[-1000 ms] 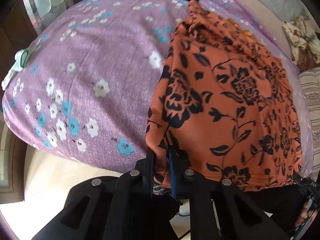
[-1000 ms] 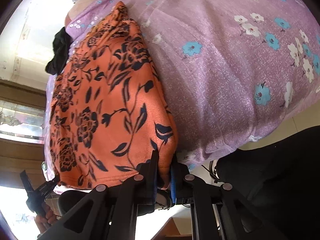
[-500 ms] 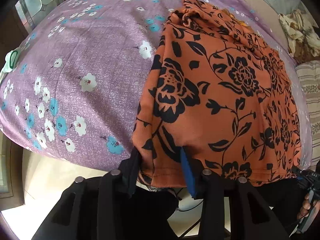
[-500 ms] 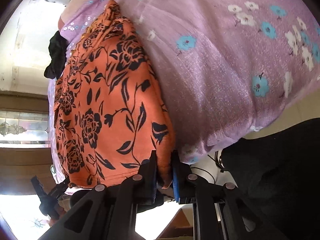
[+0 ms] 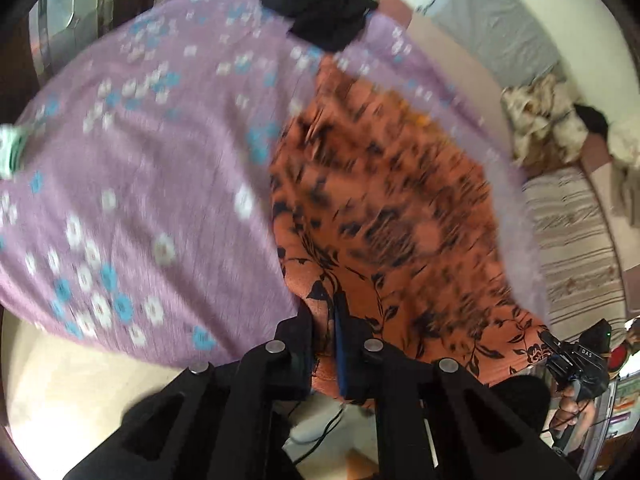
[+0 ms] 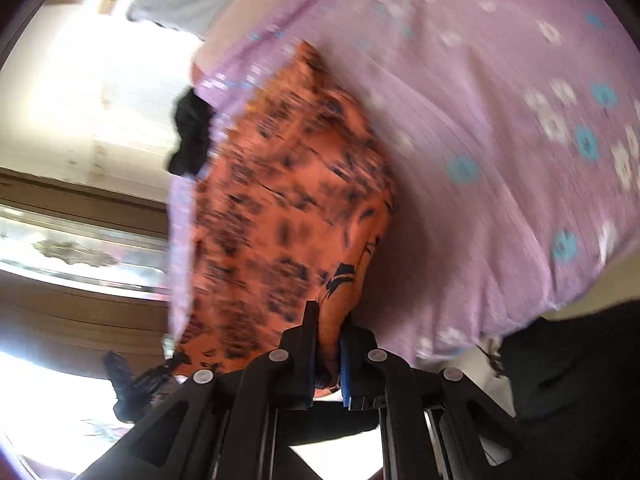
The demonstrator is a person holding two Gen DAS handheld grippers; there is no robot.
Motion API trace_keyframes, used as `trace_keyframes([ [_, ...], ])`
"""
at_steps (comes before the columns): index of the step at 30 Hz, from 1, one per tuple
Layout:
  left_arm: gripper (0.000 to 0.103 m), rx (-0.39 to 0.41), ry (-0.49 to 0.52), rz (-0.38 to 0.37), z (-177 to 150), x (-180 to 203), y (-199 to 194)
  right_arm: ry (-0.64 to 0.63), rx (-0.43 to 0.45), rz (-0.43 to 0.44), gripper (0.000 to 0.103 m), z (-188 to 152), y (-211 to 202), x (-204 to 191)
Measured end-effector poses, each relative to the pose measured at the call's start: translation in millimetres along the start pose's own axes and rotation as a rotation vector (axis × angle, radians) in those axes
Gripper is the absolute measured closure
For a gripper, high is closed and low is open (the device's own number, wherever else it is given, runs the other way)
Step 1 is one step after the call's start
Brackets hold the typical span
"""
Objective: Fold small clothes
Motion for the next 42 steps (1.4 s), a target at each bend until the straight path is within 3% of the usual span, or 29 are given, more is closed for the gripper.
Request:
trace_keyframes([
  [5,0.094,0.071,0.02,-0.041,55,9,-30,-0.048,0.074,0.059,0.094,44,-22,-51],
  [10,0.094,0.094,0.014,-0.046,136,13,-15,-0.063,0.151,0.083,0.094,118,-17,-97],
  [16,0.094,0.066,-0.044,0.021,236,-8,68,-0.003,0.219,0.075,0.094,222,51,-124],
  [21,0.094,0.035,-0.099,0.067,280,-34,166,0.1,0.245,0.043,0.094,295,136,-89],
  [23,0.093,-0.001,-0.096,0.103,287,-42,212,0.156,0.226,0.035,0.094,313,173,-67],
  [26,0.093,-0.007,-0.117,0.127,285,-53,246,0.23,0.197,0.025,0.09,327,208,-38],
  [29,0.091,0.073,-0.177,0.053,280,-59,236,0.27,0.163,0.135,0.089,332,214,-23],
  [32,0.084,0.186,-0.214,-0.008,277,-62,196,0.297,0.175,0.256,0.082,334,197,-17],
  [34,0.07,0.273,-0.235,0.02,270,-62,163,0.285,0.245,0.273,0.063,334,170,-20],
  [35,0.065,0.309,-0.237,0.04,265,-60,147,0.288,0.299,0.272,0.024,331,150,-22],
  [36,0.059,0.336,-0.229,0.069,259,-56,132,0.295,0.357,0.275,0.005,329,135,-23],
  [38,0.059,0.372,-0.166,0.116,239,-36,102,0.288,0.466,0.296,0.005,321,104,-31],
  [40,0.044,0.36,-0.096,0.172,213,-13,89,0.205,0.422,0.214,0.006,310,94,-52],
  [42,0.037,0.326,-0.037,0.242,180,6,92,0.028,0.356,0.088,0.017,286,101,-86],
])
Point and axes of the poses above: each gripper's, at about its wrist camera, not at the fingertips, and y roughly the way its jaws point, x to its right, z to its top, the point moved 4 cm from there along y, roughly the way its jaws point, and after that the axes turned 5 degrees about y, right-handed, at the moved point
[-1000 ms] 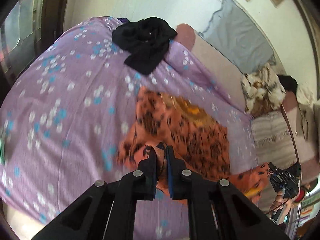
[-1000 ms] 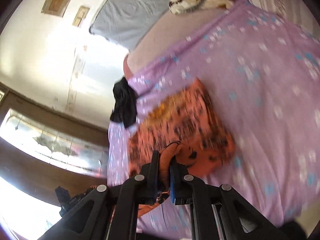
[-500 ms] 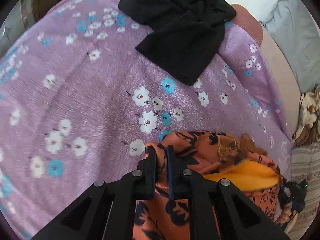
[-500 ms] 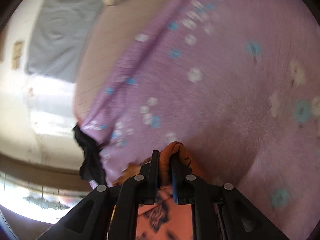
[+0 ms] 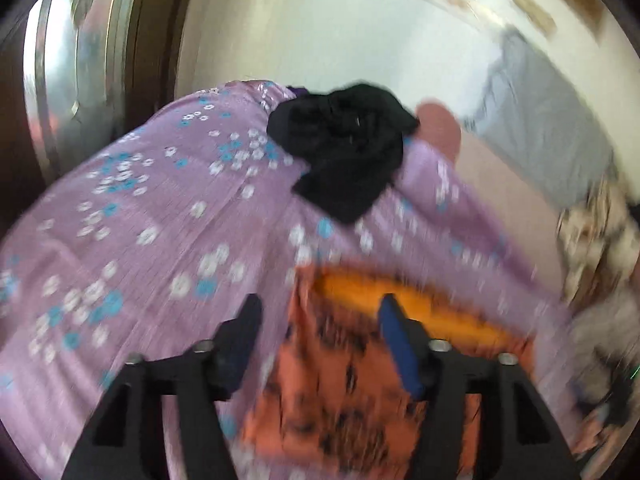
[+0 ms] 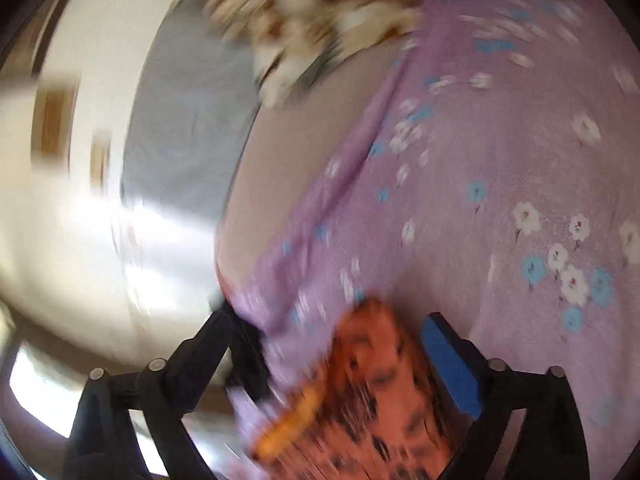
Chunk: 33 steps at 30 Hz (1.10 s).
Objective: Fold small clothes
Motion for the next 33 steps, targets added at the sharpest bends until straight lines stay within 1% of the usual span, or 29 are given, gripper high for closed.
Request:
trace_keyframes([
  [1,0.036,-0.016,0.022,0.008,-14,5,1,-0.093,-0.036,-0.055,0.021,-18,5,-16],
  [2,0.036,-0.044,0.045,0.008,-30,12,3,-0.182,-0.09,-0.103,0.03,-38,14,-30],
  [3,0.036,-0.085,0.067,0.007,-48,16,9,-0.26,-0.156,-0.131,0.045,-64,25,-43],
  [5,0.036,-0.171,0.065,0.045,-72,15,28,-0.375,-0.272,-0.165,0.058,-109,49,-61],
  [6,0.036,-0.204,0.054,0.076,-79,9,38,-0.437,-0.317,-0.188,0.059,-133,63,-71],
  [7,0.036,-0.22,0.05,0.098,-82,5,45,-0.489,-0.34,-0.206,0.059,-152,75,-77],
  [8,0.036,-0.229,0.049,0.122,-82,0,50,-0.545,-0.364,-0.219,0.059,-174,92,-87],
  [9,0.036,-0.227,0.051,0.126,-82,-1,51,-0.581,-0.382,-0.221,0.061,-186,105,-90],
  [12,0.036,-0.214,0.083,0.132,-76,-2,54,-0.622,-0.451,-0.242,0.062,-223,153,-102],
  [13,0.036,-0.224,0.095,0.14,-74,1,61,-0.623,-0.457,-0.251,0.062,-229,168,-104],
  [14,0.036,-0.234,0.106,0.143,-73,3,67,-0.634,-0.446,-0.261,0.063,-232,183,-107],
  [16,0.036,-0.231,0.128,0.147,-68,9,72,-0.68,-0.4,-0.276,0.063,-226,216,-121],
  [17,0.036,-0.225,0.132,0.144,-66,9,72,-0.668,-0.393,-0.289,0.062,-219,231,-125],
  [19,0.036,-0.213,0.126,0.131,-60,9,76,-0.601,-0.358,-0.303,0.063,-193,260,-132],
  [20,0.036,-0.212,0.119,0.131,-58,8,78,-0.564,-0.31,-0.299,0.064,-176,271,-134],
  [22,0.036,-0.217,0.096,0.137,-55,2,82,-0.48,-0.238,-0.257,0.064,-152,276,-138],
  [23,0.036,-0.216,0.083,0.137,-53,-1,82,-0.427,-0.18,-0.252,0.064,-137,267,-136],
  [25,0.036,-0.204,0.064,0.137,-51,-4,78,-0.359,-0.137,-0.187,0.063,-121,247,-134],
  [26,0.036,-0.19,0.055,0.142,-51,-5,74,-0.356,-0.118,-0.167,0.063,-114,228,-130],
  [28,0.036,-0.17,0.043,0.155,-50,-8,67,-0.392,-0.106,-0.182,0.063,-109,193,-120],
  [30,0.036,-0.176,0.047,0.17,-52,-9,67,-0.427,-0.105,-0.207,0.063,-107,156,-105],
  [32,0.036,-0.207,0.103,0.209,-59,-5,74,-0.444,-0.095,-0.246,0.063,-105,107,-79],
  [33,0.036,-0.229,0.154,0.237,-65,1,79,-0.44,-0.1,-0.259,0.062,-105,91,-69],
])
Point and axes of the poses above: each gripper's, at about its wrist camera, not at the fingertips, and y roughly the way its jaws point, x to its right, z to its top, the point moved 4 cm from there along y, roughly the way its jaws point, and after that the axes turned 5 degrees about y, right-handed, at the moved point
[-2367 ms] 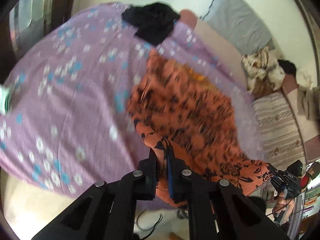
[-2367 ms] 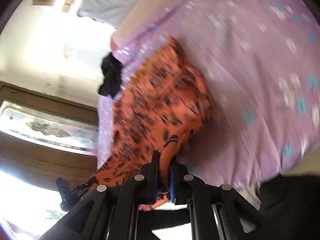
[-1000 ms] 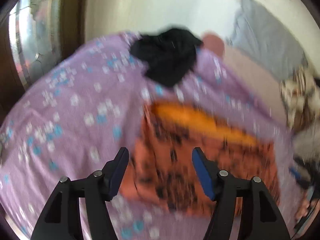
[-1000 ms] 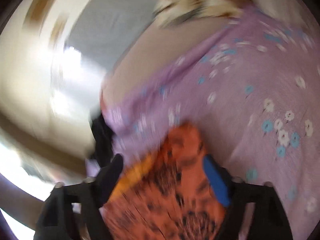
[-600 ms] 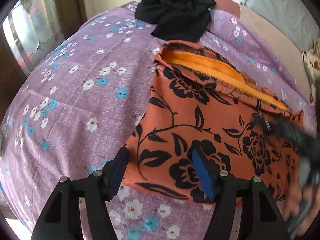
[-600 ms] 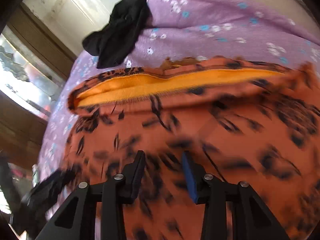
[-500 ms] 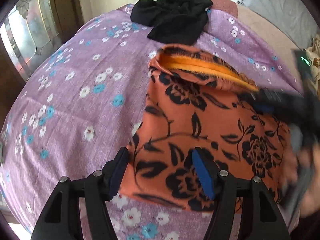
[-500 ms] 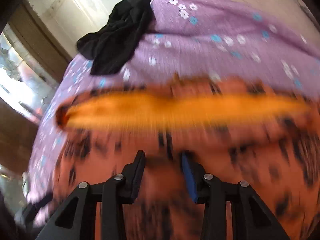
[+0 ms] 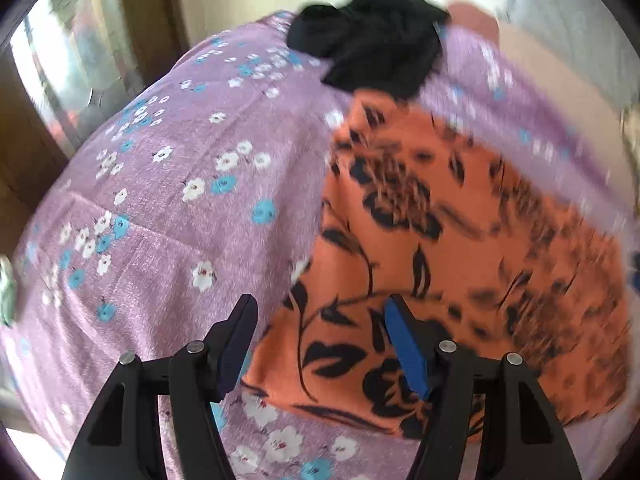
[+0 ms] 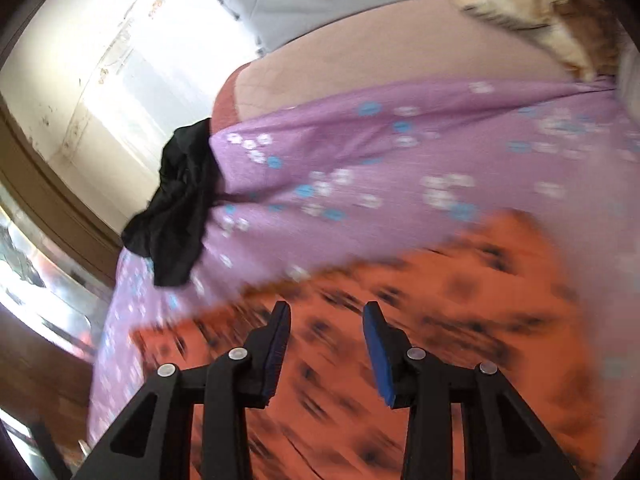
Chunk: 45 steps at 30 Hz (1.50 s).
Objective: Fold small clothes
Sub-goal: 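Open both grippers and release the folded dress, then move the right gripper to the folded dress edge near the neckline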
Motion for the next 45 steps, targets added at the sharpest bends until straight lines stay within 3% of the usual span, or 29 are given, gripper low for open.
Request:
trace_keyframes([
  [4,0.035,0.012,0.067,0.062,-10,12,1,0.058,-0.113,-0.062,0.061,-46,-26,59],
  [6,0.035,0.023,0.054,0.057,-15,11,-9,0.092,-0.176,-0.059,0.066,-71,-28,81],
  [12,0.035,0.134,0.026,0.003,-37,11,-52,0.136,-0.045,0.059,0.062,-83,-96,80],
  [16,0.032,0.193,0.044,-0.019,-44,18,-69,0.158,-0.004,0.11,0.062,-81,-116,80],
  [19,0.026,0.173,0.042,-0.064,-45,25,-64,0.189,-0.024,0.097,0.062,-81,-102,83],
  [21,0.026,0.152,0.069,-0.033,-44,31,-56,0.227,-0.06,0.062,0.062,-81,-87,89],
  [24,0.026,0.029,0.117,0.019,-46,40,-25,0.274,-0.178,-0.019,0.063,-83,-50,98],
  [26,0.026,0.017,0.106,0.028,-43,39,-20,0.316,-0.238,-0.063,0.064,-85,-32,105],
  [28,0.026,0.068,0.093,0.004,-33,40,-31,0.33,-0.228,-0.044,0.063,-72,-33,100],
  [30,0.026,0.126,0.084,-0.031,-20,41,-41,0.303,-0.15,0.041,0.063,-51,-38,90],
  [33,0.026,0.124,0.059,-0.007,-6,36,-35,0.253,-0.078,0.061,0.063,-20,-30,80],
  [35,0.026,0.08,0.05,0.035,-6,31,-22,0.239,-0.035,0.061,0.063,3,-16,77],
  [38,0.025,-0.007,0.035,0.059,-9,24,2,0.276,-0.043,0.044,0.063,22,13,85],
  [41,0.023,0.0,0.029,0.06,-6,18,-2,0.295,-0.111,-0.038,0.064,22,46,99],
  [42,0.024,0.005,0.022,0.061,-6,15,-6,0.297,-0.096,-0.043,0.064,23,44,97],
  [43,0.024,0.014,0.011,0.058,-7,12,-9,0.281,-0.081,-0.048,0.063,25,40,88],
  [45,0.024,0.036,-0.002,0.059,-6,8,-15,0.195,-0.078,0.022,0.063,27,32,53],
])
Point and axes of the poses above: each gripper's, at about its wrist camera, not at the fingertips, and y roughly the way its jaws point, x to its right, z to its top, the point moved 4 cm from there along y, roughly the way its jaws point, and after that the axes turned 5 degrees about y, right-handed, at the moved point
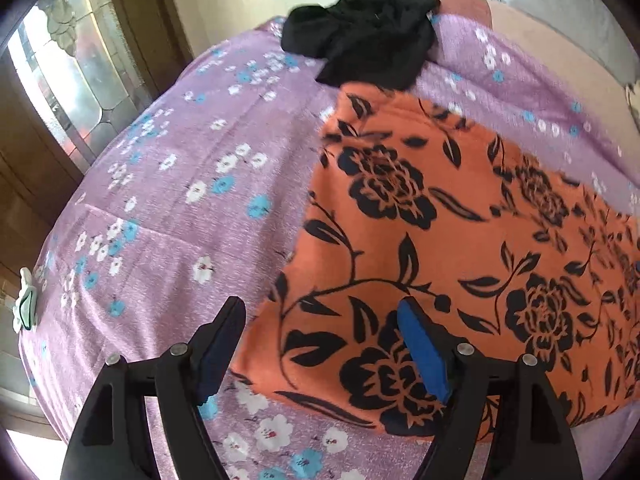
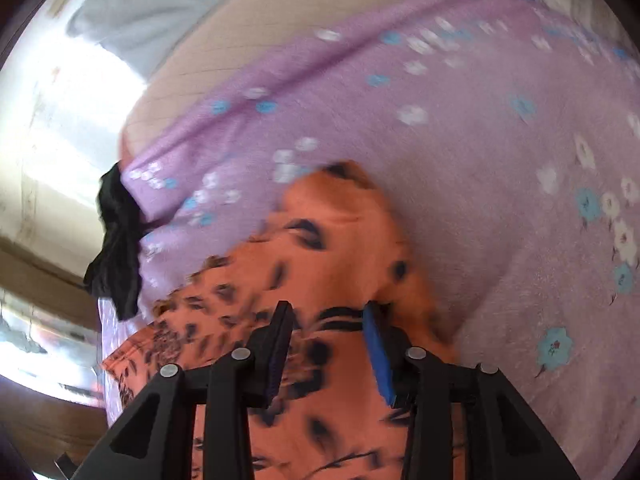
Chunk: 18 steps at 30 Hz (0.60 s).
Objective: Fold small clothes
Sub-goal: 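Move the right gripper to the folded dress edge near the neckline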
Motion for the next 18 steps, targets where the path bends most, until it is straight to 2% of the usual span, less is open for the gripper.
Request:
trace_keyframes([
  [4,0.024,0.018,-0.003,0.044,2,-14,-2,-0.129,-0.061,0.142,0.063,-27,15,-81],
  [11,0.024,0.023,-0.033,0.044,-2,-32,-5,-0.186,-0.273,0.336,0.063,-98,109,-208],
  [13,0.024,0.026,-0.013,0.041,-1,-32,-3,-0.167,-0.288,0.335,0.063,-108,134,-226],
  [15,0.024,0.021,0.0,0.047,1,-31,2,-0.125,-0.287,0.295,0.062,-109,161,-228],
  [16,0.023,0.017,0.003,0.046,1,-31,3,-0.121,-0.273,0.271,0.064,-109,169,-228],
  [18,0.024,0.017,0.008,0.043,3,-29,2,-0.122,-0.244,0.277,0.065,-106,168,-226],
])
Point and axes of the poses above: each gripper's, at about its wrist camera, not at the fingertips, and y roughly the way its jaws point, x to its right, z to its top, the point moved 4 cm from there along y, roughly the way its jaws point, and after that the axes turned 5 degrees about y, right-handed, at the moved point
